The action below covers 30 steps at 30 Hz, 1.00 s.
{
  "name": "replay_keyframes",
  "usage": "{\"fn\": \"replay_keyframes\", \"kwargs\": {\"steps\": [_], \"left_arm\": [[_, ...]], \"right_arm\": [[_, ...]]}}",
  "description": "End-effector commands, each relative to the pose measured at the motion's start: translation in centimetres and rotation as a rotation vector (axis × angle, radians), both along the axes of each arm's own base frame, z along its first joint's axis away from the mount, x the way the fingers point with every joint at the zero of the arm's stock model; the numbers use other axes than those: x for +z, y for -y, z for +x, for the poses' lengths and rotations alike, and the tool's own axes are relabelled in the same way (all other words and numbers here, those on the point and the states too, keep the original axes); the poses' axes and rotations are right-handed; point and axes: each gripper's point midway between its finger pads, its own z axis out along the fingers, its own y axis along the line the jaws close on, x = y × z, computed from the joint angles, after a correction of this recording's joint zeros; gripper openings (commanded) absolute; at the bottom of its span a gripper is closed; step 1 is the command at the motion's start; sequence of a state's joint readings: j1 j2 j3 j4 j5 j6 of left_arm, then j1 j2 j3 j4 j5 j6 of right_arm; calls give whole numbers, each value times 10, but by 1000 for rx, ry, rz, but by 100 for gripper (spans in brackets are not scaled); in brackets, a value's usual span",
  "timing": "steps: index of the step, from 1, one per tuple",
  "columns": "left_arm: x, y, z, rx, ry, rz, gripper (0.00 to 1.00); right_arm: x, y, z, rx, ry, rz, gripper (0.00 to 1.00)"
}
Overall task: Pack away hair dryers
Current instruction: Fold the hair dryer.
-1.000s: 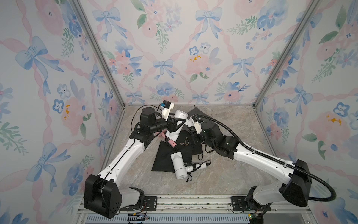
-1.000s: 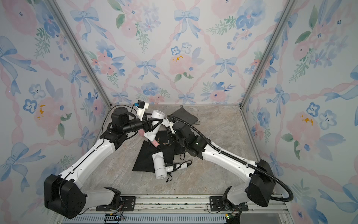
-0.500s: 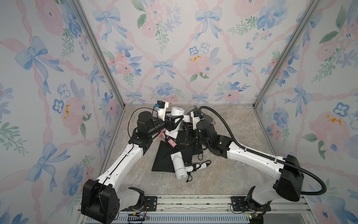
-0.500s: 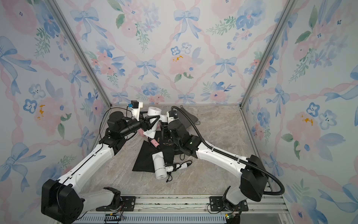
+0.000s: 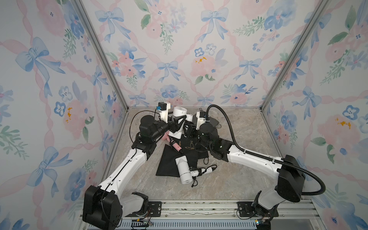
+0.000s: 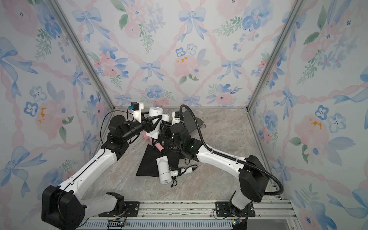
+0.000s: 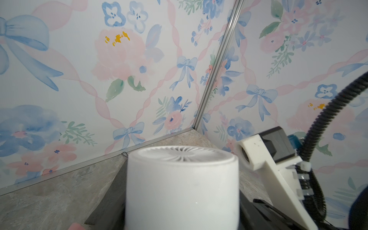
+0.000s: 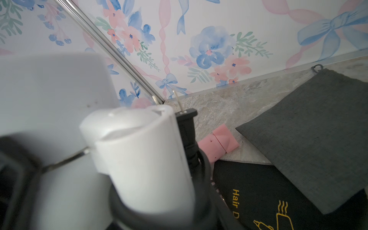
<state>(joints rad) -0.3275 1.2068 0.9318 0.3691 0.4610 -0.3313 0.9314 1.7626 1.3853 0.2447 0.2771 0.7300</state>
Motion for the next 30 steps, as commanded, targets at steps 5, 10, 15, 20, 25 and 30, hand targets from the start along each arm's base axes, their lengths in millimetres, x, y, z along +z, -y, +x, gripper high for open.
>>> {"fn": "replay_keyframes", "kwargs": {"steps": [5, 10, 15, 20, 25, 30], "left_arm": [[4, 38, -43, -245, -12, -41, 13], [5, 38, -44, -240, -2, -39, 13], [6, 36, -44, -232, 6, -37, 12], [9, 28, -40, -199, 16, -39, 12], [9, 24, -37, -178, 18, -38, 12], [7, 22, -34, -163, 14, -36, 13]], "right_arm": [[77, -42, -23, 150, 107, 332, 49], [74, -38, -26, 150, 117, 284, 53], [55, -27, -29, 136, 108, 143, 61], [30, -13, -34, 120, 70, 15, 67], [13, -6, -45, 137, 76, -90, 69], [15, -1, -53, 146, 86, -130, 71]]}}
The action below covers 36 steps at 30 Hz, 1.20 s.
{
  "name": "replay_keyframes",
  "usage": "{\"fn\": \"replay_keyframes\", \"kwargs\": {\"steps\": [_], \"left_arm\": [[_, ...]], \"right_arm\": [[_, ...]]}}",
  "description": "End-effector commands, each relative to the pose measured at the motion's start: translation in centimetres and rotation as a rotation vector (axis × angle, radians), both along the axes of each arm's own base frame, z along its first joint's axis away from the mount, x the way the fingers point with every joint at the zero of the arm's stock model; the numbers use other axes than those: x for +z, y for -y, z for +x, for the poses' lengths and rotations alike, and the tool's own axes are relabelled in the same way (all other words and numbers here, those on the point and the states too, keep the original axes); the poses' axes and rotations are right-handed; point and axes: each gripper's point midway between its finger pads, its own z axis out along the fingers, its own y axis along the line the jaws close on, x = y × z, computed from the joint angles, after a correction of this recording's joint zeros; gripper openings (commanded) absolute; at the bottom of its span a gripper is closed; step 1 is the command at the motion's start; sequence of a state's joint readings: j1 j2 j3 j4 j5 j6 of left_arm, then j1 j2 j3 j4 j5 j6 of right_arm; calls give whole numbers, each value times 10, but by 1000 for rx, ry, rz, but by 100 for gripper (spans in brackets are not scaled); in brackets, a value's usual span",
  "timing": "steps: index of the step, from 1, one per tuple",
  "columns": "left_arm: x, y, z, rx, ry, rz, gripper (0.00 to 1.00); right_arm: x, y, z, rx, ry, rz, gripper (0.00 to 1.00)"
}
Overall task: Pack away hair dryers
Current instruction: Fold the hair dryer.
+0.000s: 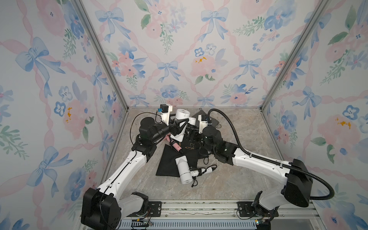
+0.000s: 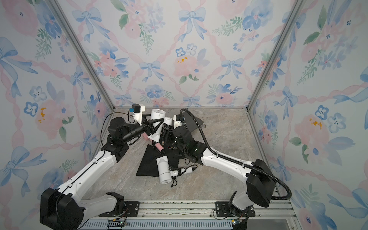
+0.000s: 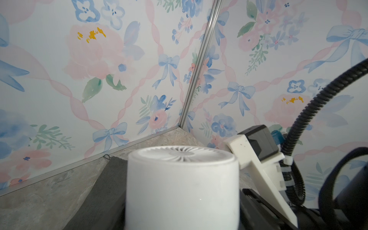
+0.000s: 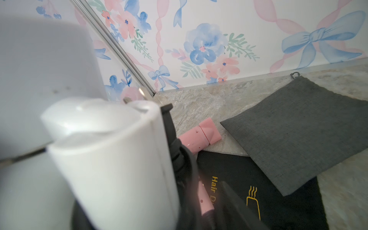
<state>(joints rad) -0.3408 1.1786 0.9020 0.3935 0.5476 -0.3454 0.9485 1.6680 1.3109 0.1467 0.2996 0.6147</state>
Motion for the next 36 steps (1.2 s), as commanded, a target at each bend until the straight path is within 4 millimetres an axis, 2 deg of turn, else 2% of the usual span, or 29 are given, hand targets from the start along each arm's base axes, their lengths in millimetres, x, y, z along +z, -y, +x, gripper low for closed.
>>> {"fn": "replay_keyframes", "kwargs": {"steps": [1, 13, 15, 19, 24, 27, 32, 36], "left_arm": [[5, 10, -13, -62, 1, -21, 13], [-5, 1, 5, 31, -48, -4, 19], [-6, -1, 9, 49, -54, -1, 19], [-9, -4, 14, 70, -69, 2, 20], [-11, -3, 15, 64, -78, -1, 19], [-10, -1, 15, 52, -80, -3, 20], [-7, 1, 15, 34, -84, -19, 21], [-4, 3, 13, 16, -84, -33, 21]], "right_arm": [[25, -21, -33, 131, 55, 14, 72], [32, -2, -44, 134, 113, -60, 77], [31, 6, -46, 128, 125, -79, 77], [22, 39, -45, 57, 131, -125, 76], [0, 83, -29, -27, 69, -149, 77], [-11, 98, -17, -50, 35, -170, 76], [-27, 103, 7, -49, -25, -145, 76], [-39, 87, 20, -15, -47, -132, 76]]}}
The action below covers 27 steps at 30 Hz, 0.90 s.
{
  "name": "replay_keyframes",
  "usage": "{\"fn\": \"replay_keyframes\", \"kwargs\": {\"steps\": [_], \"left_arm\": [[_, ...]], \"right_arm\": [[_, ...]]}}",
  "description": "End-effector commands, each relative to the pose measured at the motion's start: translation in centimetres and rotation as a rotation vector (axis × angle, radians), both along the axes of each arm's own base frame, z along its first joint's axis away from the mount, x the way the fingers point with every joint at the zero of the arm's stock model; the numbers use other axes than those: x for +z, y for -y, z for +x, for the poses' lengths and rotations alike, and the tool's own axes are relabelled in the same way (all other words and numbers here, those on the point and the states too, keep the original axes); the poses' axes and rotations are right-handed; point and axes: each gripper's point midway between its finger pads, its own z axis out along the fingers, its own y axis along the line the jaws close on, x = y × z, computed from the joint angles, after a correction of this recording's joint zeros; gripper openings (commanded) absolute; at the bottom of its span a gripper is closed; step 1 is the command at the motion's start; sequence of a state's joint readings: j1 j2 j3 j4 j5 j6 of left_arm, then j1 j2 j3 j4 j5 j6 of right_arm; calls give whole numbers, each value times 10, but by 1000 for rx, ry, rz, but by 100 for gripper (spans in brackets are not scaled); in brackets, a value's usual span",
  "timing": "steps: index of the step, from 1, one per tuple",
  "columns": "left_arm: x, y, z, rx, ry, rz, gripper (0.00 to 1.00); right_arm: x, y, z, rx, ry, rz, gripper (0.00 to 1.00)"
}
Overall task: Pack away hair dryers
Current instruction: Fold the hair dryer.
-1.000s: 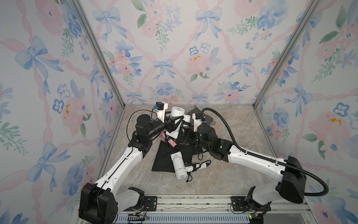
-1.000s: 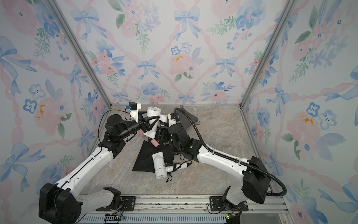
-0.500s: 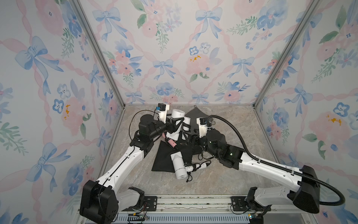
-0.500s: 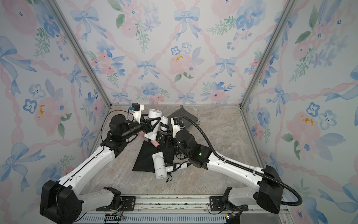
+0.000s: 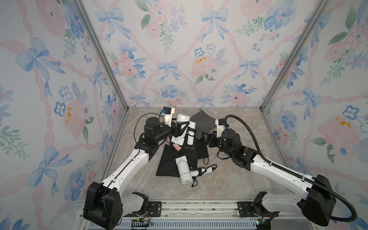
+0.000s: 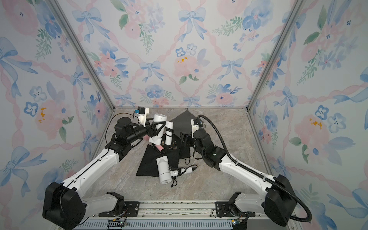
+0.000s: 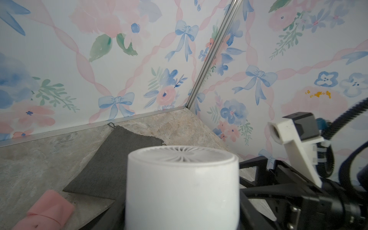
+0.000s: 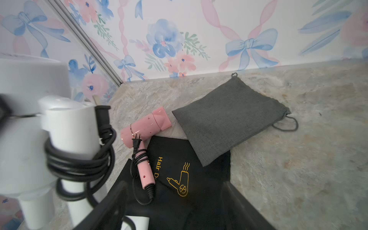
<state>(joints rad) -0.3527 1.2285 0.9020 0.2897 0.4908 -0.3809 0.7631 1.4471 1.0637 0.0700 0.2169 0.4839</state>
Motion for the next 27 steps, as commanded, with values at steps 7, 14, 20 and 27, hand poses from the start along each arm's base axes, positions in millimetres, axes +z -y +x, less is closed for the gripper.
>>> {"fn": "replay_keyframes", "kwargs": {"steps": [7, 14, 20, 27], "left_arm": [[41, 3, -5, -41, 91, -77, 21], [39, 4, -6, -49, 89, -77, 21], [39, 5, -6, -53, 89, -78, 21], [39, 3, -6, -45, 91, -78, 21]], "right_arm": [[-14, -67, 9, 152, -46, 94, 76], [-10, -104, -4, 229, -40, 98, 76], [-14, -118, -11, 260, -52, 106, 76], [-12, -125, -12, 254, -46, 101, 77]]}}
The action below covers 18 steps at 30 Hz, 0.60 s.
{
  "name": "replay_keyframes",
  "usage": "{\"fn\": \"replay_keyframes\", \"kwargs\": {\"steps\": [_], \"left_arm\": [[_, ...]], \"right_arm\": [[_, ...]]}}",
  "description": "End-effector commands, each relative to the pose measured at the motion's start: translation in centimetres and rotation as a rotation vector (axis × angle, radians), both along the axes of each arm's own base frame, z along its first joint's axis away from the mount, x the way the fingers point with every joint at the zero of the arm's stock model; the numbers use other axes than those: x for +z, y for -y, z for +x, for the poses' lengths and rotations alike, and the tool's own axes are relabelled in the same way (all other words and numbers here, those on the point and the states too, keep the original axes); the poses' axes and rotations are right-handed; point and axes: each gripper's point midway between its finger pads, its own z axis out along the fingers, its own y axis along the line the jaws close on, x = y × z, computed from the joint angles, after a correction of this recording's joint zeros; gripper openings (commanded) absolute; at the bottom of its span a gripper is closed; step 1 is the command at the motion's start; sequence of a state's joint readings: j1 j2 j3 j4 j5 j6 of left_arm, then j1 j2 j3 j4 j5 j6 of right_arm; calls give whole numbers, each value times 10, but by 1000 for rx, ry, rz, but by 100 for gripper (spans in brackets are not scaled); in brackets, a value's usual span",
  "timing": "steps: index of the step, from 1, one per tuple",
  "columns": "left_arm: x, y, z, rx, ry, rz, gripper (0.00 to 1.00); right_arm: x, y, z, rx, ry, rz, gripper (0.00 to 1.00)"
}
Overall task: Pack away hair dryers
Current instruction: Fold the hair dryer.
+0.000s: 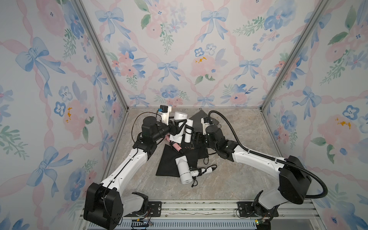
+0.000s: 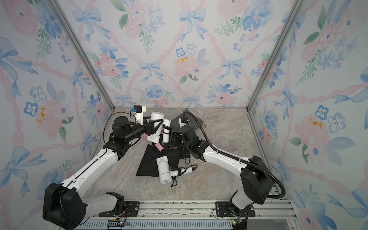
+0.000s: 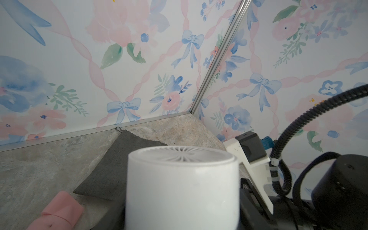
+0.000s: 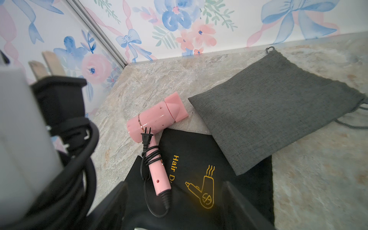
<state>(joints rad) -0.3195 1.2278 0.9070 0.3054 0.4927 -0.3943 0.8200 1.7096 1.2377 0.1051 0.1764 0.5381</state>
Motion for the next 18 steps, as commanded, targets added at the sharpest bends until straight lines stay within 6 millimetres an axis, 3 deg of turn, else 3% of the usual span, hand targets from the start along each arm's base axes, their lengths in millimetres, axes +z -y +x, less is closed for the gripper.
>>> {"fn": "replay_keyframes", "kwargs": {"steps": [1, 4, 12, 17, 18], "left_arm": [[33, 15, -14, -76, 83, -63, 21], [34, 15, -13, -80, 84, -66, 21], [35, 15, -13, -77, 86, -65, 21], [37, 12, -15, -69, 96, -64, 21], [37, 12, -15, -68, 96, -65, 21]], "right_arm": [[24, -57, -30, 175, 25, 106, 76], [28, -63, -29, 188, 30, 96, 77], [19, -54, -30, 159, 21, 41, 76], [1, -8, -27, 74, 13, -50, 77], [9, 4, -28, 59, 27, -39, 78]]}}
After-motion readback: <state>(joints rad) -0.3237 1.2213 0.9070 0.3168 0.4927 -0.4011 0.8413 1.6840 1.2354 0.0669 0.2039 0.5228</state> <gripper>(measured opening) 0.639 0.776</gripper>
